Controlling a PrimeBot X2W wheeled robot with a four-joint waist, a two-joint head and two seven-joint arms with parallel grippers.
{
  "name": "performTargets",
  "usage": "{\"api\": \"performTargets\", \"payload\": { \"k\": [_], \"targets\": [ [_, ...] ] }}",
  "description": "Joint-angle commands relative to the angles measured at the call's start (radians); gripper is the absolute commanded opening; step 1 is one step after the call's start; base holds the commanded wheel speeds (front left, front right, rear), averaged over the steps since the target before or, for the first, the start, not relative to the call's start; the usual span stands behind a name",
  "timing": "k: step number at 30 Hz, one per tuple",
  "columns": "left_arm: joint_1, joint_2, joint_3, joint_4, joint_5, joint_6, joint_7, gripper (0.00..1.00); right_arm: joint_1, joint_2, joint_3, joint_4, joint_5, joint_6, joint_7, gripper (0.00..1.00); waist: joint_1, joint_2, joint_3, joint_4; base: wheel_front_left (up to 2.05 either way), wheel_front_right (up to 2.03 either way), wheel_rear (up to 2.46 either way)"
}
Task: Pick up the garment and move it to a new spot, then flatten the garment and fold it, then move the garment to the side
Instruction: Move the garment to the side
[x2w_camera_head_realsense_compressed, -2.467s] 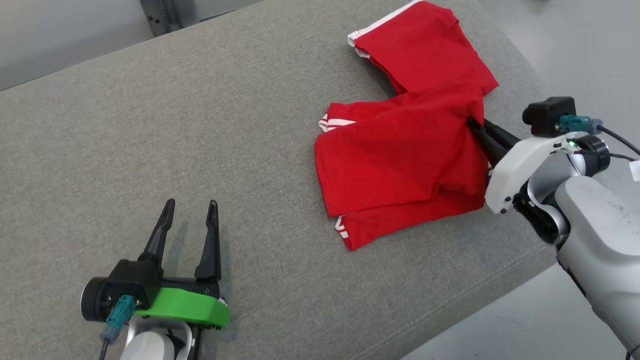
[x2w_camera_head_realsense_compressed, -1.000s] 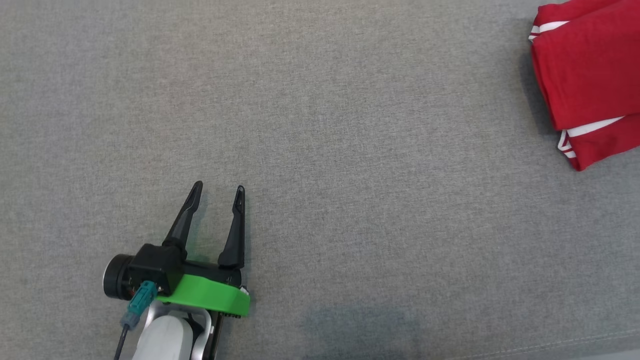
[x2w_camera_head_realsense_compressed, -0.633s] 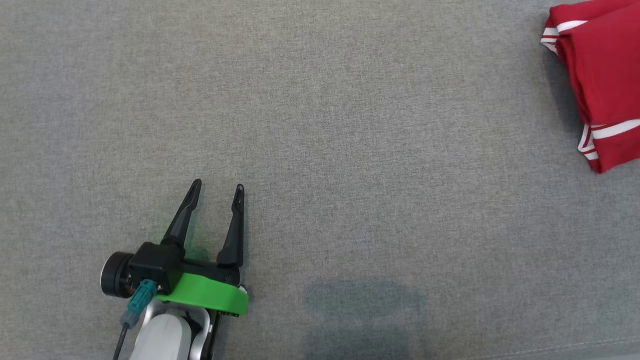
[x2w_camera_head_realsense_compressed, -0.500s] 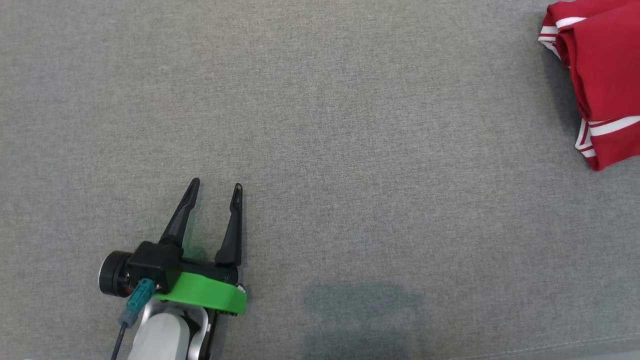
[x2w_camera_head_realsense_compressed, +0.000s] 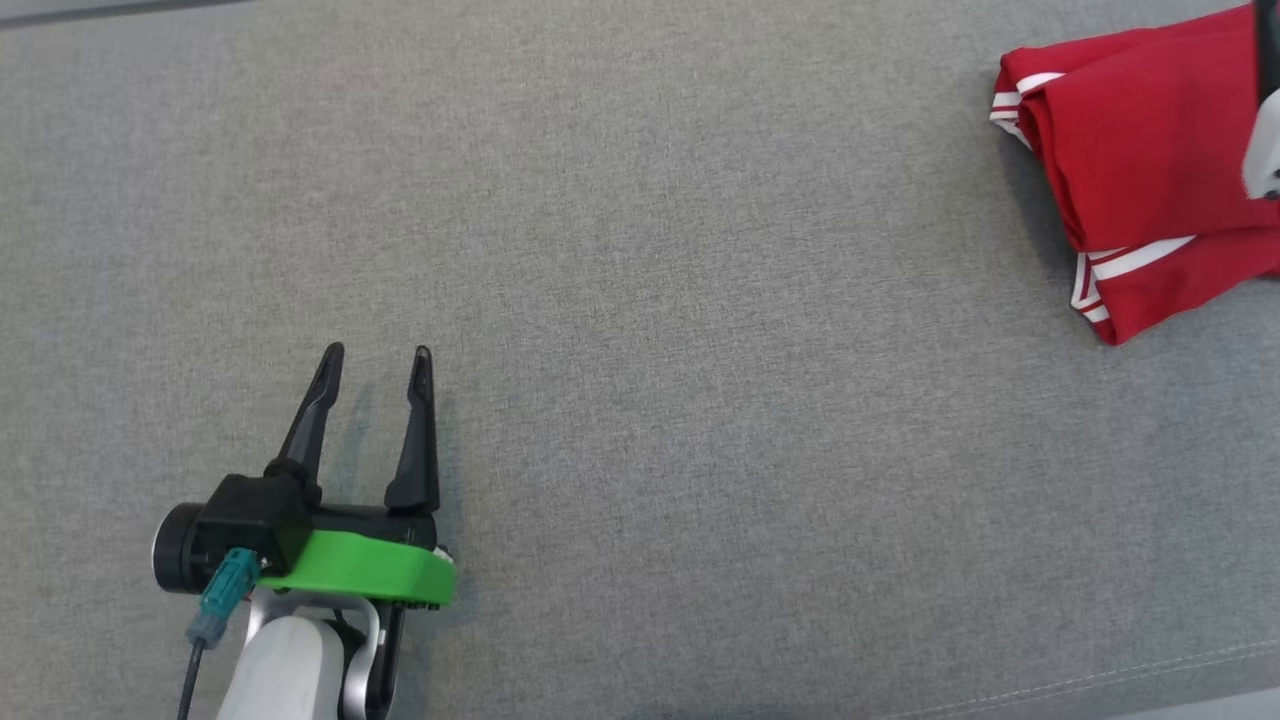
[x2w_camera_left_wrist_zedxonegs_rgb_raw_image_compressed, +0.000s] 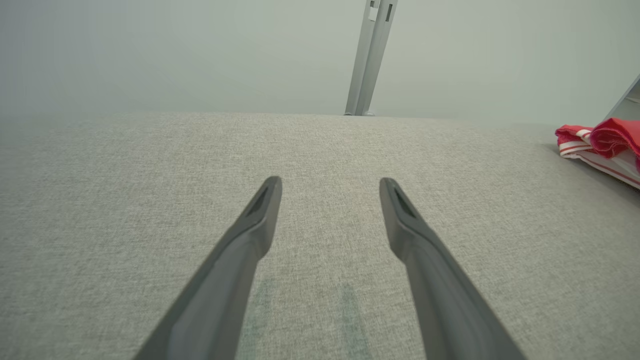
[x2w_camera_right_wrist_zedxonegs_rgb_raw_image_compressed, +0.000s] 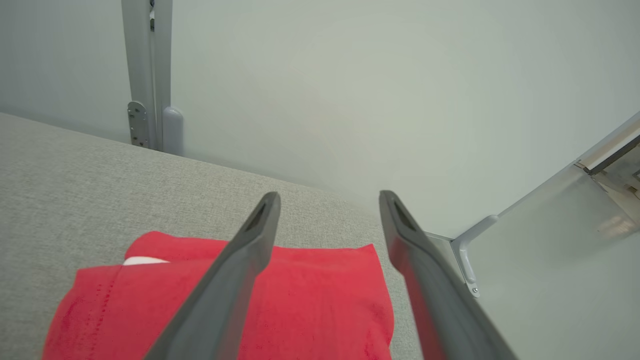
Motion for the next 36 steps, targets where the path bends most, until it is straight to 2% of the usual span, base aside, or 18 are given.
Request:
{"api": "performTargets", "payload": {
  "k": [1,6,11,19,26,31,36],
  "targets": [
    [-0.01,0.003,0.012,0.01,-0.011,0.01,-0.002,1.0,0.03,0.013,-0.002,-0.02,0.022,-0.001,-0.009,1.0,0.0,0.0,-0.059,-0.023,0.0,0.0,0.0],
    [0.012,-0.002,0.058,0.041,-0.039,0.031,-0.001,1.0,0.118,0.069,-0.014,-0.103,0.073,-0.001,-0.016,1.0,0.0,0.0,-0.135,-0.034,0.0,0.0,0.0],
    [0.037,0.001,0.121,0.067,-0.057,0.058,-0.001,1.0,0.205,0.142,-0.084,-0.215,0.085,-0.001,-0.016,1.0,0.0,0.0,-0.193,-0.048,0.0,0.0,0.0],
    [0.081,-0.009,0.179,0.071,-0.046,0.079,-0.001,1.0,0.443,0.3,-0.211,-0.418,0.007,-0.001,-0.016,1.0,0.0,0.0,-0.265,-0.032,0.0,0.0,0.0],
    [0.109,-0.023,0.169,0.074,-0.034,0.072,-0.001,1.0,0.663,0.44,-0.346,-0.633,-0.075,-0.001,-0.016,1.0,0.0,0.0,-0.288,-0.003,0.0,0.0,0.0],
    [0.129,-0.028,0.151,0.082,-0.032,0.075,-0.001,1.0,0.786,0.478,-0.404,-0.757,-0.122,-0.001,-0.016,1.0,0.0,0.0,-0.302,0.014,0.0,0.0,0.0],
    [0.15,-0.033,0.127,0.093,-0.044,0.072,-0.001,1.0,0.881,0.477,-0.348,-0.813,-0.048,-0.001,-0.016,1.0,0.0,0.0,-0.321,0.029,0.0,0.0,0.0]
  ]
}}
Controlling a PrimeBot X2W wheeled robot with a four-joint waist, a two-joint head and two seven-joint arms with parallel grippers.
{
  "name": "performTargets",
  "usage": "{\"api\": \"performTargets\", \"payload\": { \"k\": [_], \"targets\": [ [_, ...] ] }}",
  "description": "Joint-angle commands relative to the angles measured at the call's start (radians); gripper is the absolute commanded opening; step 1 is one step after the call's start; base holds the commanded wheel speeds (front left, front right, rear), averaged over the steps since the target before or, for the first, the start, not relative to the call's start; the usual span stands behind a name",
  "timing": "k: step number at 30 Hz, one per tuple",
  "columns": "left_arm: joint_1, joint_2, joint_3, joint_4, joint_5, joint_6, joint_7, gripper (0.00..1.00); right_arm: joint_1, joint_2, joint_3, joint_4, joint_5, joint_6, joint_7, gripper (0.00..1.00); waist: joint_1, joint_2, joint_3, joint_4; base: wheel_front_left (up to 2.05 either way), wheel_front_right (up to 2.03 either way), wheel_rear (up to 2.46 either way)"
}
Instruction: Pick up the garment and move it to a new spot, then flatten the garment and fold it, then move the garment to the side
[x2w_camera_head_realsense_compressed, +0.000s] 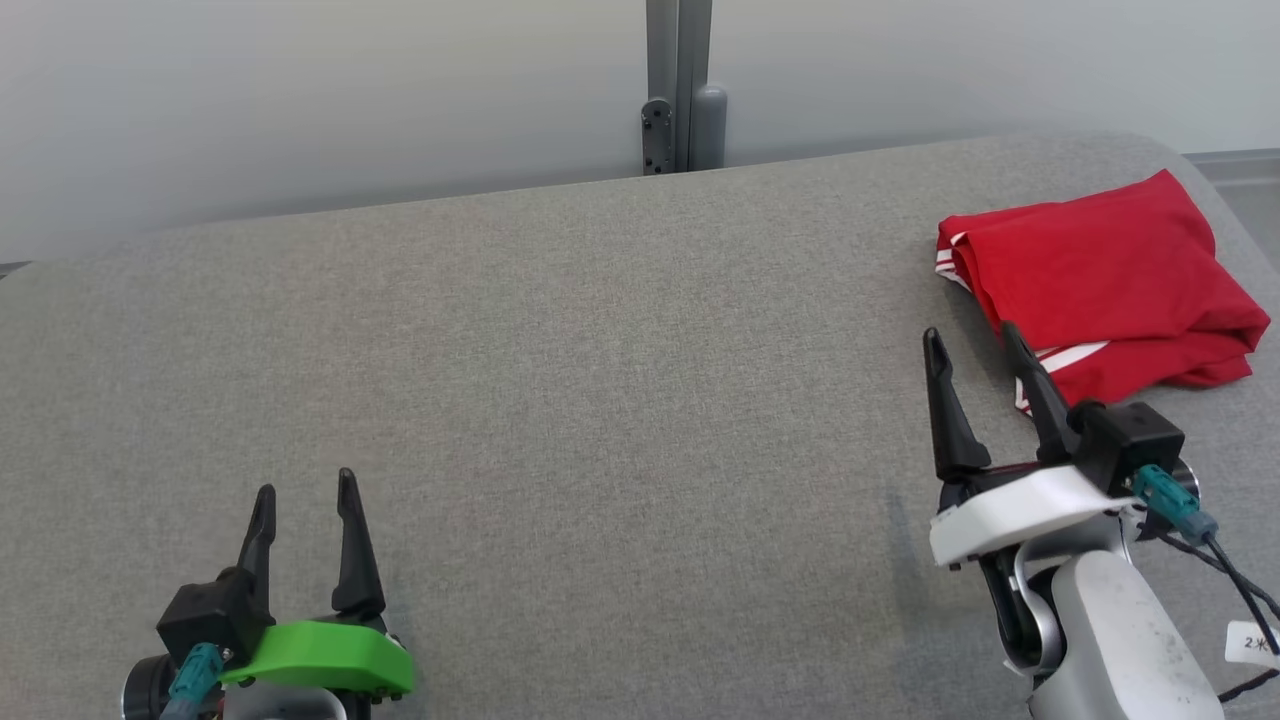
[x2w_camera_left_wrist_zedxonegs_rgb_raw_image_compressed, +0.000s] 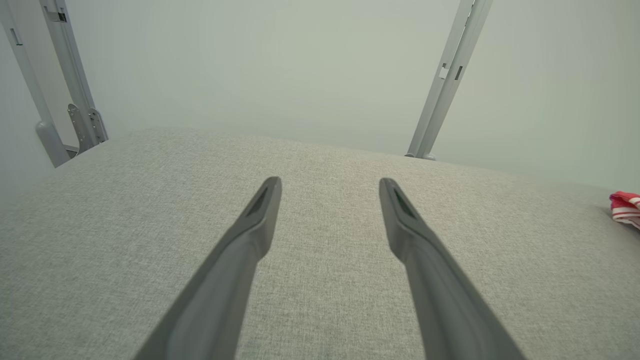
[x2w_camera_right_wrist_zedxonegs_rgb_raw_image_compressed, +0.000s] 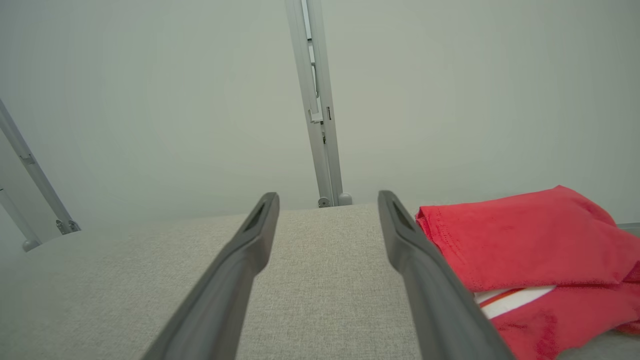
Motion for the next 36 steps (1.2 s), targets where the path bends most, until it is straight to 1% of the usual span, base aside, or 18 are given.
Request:
{"api": "performTargets", "payload": {
  "k": [1,11,31,32,35,36],
  "targets": [
    [0.011,0.0,-0.006,0.003,0.0,-0.001,0.0,1.0,0.024,-0.005,0.005,-0.011,0.015,0.0,-0.003,1.0,0.0001,0.0,-0.013,0.009,0.0,0.0,0.0],
    [0.025,-0.002,-0.041,-0.017,0.028,0.011,0.0,1.0,0.102,-0.004,0.042,-0.039,0.042,0.0,-0.003,1.0,0.0001,0.0,-0.039,0.022,0.0,0.0,0.0],
    [0.03,-0.003,-0.051,-0.013,0.037,0.013,0.0,1.0,0.118,-0.004,0.06,-0.004,0.052,0.0,-0.003,1.0,0.0001,0.0,-0.054,0.026,0.0,0.0,0.0],
    [0.02,-0.004,-0.051,-0.007,0.033,0.011,0.0,0.0,0.105,-0.001,0.059,-0.004,0.051,0.0,0.0,0.0,0.0001,0.0,-0.054,0.026,0.0,0.0,0.0],
    [0.028,-0.006,-0.051,0.018,0.026,0.011,0.003,0.0,0.12,0.003,0.059,0.016,0.058,0.0,0.003,0.0,0.0001,0.0,-0.054,0.026,0.0,0.0,0.0],
    [0.025,-0.006,-0.046,0.019,0.007,0.009,0.009,0.0,0.121,0.003,0.057,0.015,0.077,0.0,0.007,0.0,0.0001,0.0,-0.054,0.026,0.0,0.0,0.0]
  ]
}}
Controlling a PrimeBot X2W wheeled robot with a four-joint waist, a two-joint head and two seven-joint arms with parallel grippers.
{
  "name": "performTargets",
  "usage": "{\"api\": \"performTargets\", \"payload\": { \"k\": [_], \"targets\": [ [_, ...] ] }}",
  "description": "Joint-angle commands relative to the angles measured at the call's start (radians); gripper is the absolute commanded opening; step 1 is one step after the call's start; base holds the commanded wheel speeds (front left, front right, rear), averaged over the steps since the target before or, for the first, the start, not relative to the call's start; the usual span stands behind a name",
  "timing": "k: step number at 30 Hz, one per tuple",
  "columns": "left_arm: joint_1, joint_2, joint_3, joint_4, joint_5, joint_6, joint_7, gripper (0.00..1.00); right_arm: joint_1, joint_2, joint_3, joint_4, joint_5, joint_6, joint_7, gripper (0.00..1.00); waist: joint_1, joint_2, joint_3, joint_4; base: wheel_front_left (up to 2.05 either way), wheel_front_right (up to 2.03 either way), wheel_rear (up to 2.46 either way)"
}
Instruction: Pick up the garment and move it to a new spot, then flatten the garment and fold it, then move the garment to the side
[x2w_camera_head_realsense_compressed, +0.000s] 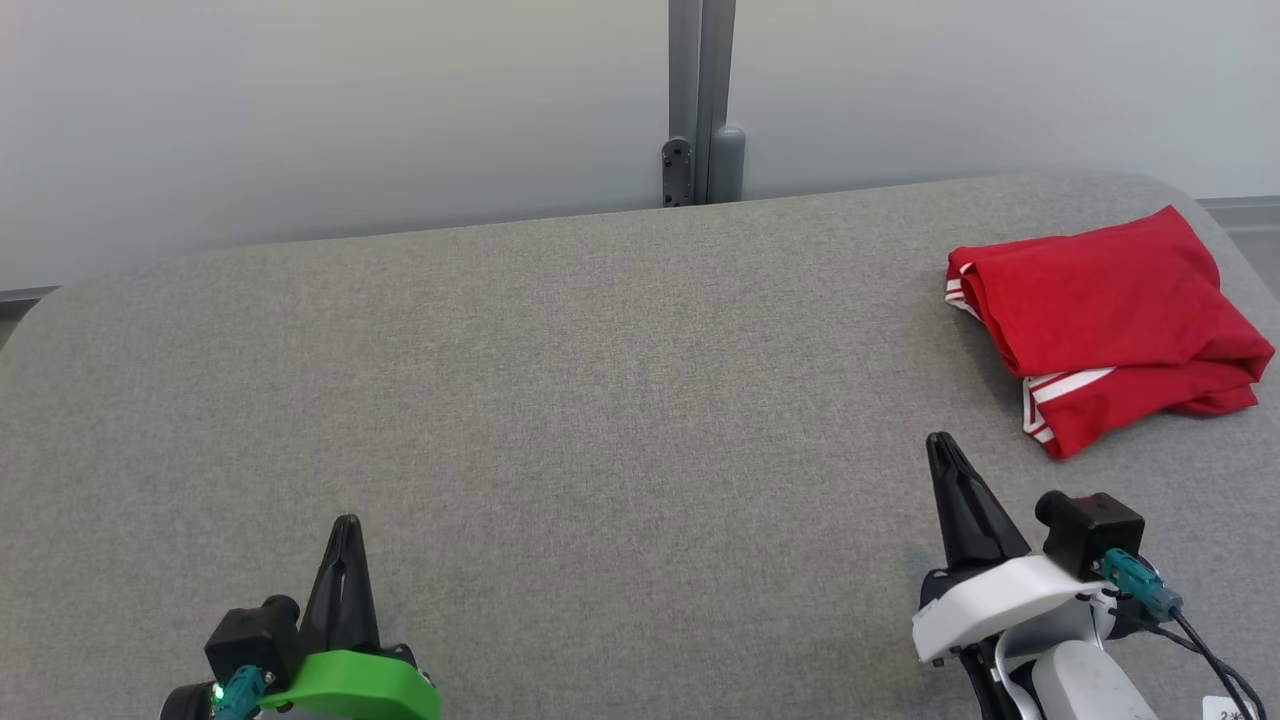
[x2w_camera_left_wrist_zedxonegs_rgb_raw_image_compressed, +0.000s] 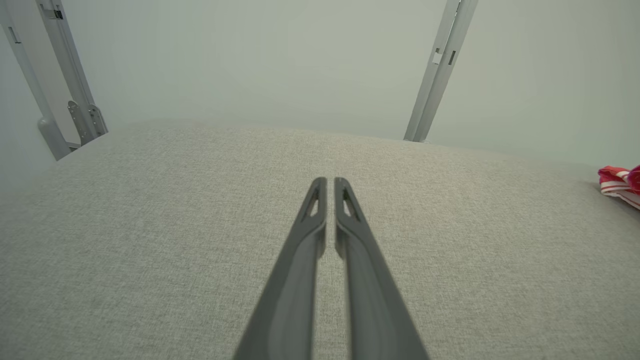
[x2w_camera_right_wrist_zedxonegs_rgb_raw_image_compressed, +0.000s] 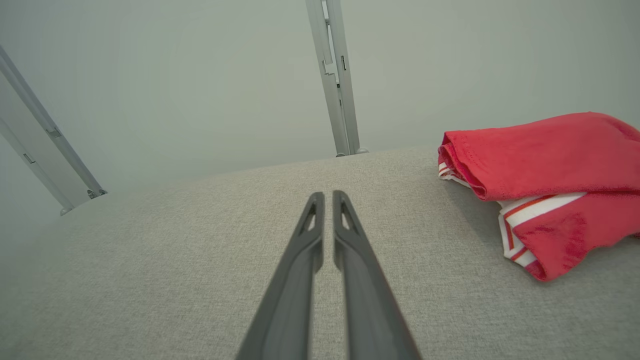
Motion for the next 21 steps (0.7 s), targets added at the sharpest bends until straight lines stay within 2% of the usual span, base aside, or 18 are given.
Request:
{"api": "performTargets", "payload": {
  "k": [1,21],
  "targets": [
    [-0.016,0.002,0.01,-0.01,-0.043,-0.006,0.012,0.0,-0.012,-0.002,-0.005,-0.015,0.044,0.0,0.008,0.0,0.0,0.0,0.0,0.0,0.0,0.0,0.0],
    [-0.041,0.002,0.061,-0.016,-0.375,-0.045,0.103,0.0,-0.009,-0.011,-0.051,-0.028,0.388,0.0,0.094,0.0,0.0,0.0,0.001,0.003,0.0,0.0,0.0]
  ]
}}
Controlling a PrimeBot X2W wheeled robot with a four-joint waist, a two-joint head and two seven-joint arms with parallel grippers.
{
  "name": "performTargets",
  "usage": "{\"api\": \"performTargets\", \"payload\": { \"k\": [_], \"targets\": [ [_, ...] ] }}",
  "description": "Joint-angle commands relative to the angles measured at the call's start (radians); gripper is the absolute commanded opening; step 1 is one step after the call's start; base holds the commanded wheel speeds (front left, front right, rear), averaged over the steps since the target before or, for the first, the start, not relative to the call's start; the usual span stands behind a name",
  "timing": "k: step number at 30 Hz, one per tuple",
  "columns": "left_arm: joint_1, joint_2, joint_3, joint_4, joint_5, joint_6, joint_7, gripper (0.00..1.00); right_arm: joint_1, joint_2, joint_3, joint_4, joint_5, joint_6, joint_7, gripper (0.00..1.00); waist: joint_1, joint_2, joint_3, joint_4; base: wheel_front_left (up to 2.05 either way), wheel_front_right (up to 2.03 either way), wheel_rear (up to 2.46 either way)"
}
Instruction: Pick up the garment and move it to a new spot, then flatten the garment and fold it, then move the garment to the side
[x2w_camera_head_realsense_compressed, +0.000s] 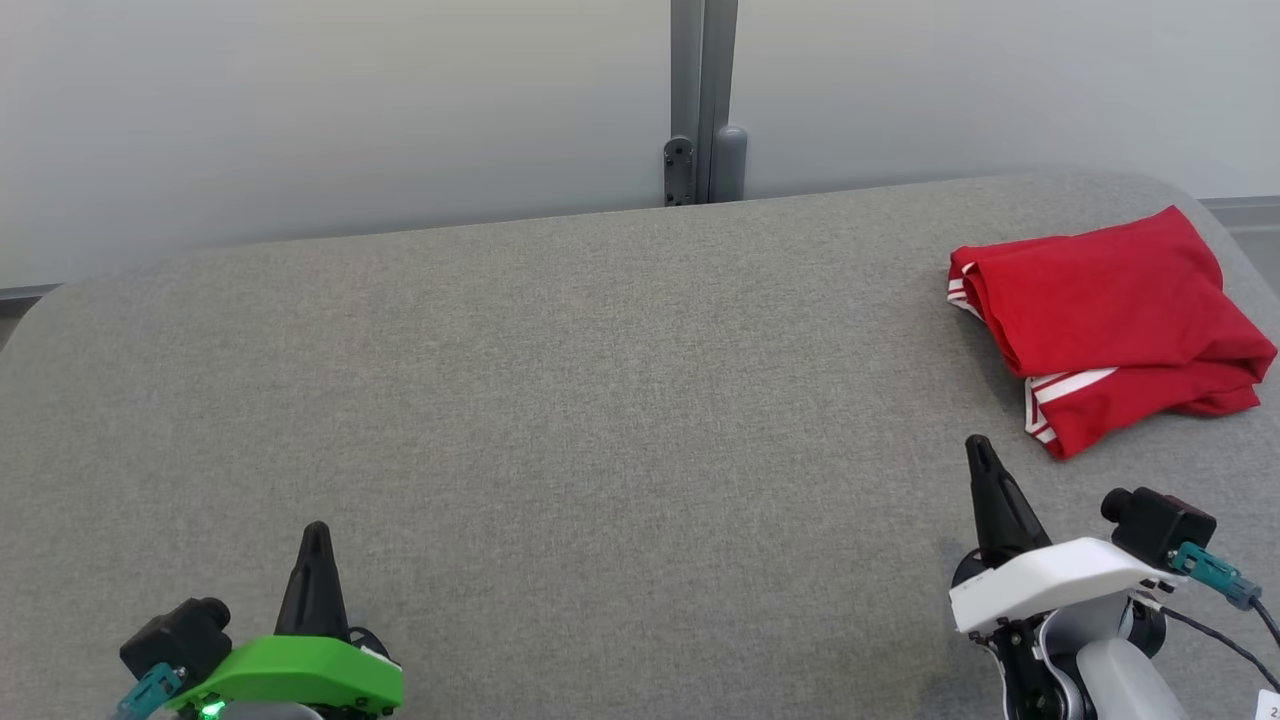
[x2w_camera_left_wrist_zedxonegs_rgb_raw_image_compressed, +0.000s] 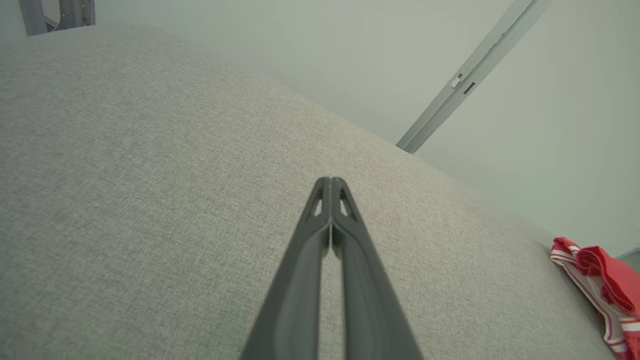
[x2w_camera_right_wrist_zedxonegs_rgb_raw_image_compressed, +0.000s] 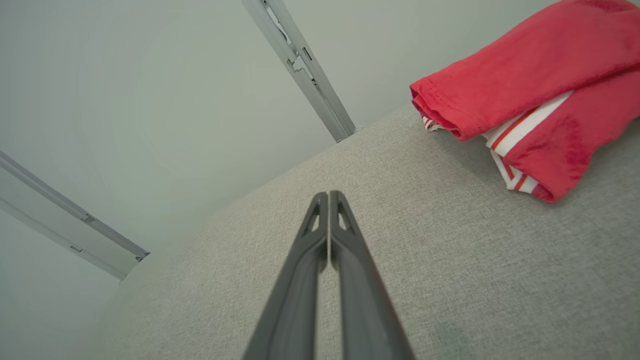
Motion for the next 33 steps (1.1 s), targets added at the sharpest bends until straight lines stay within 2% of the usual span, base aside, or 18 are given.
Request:
{"api": "performTargets", "payload": {
  "k": [1,33],
  "targets": [
    [-0.032,0.003,0.009,-0.016,-0.036,-0.009,0.008,0.0,-0.015,-0.007,-0.008,-0.019,0.038,0.0,0.008,0.0,0.0,0.0,0.0,0.0,0.0,0.0,0.0],
    [-0.063,0.004,0.072,-0.02,-0.435,-0.057,0.119,0.0,-0.008,-0.012,-0.068,-0.035,0.445,0.0,0.117,0.0,0.0,0.0,0.002,0.004,0.0,0.0,0.0]
  ]
}}
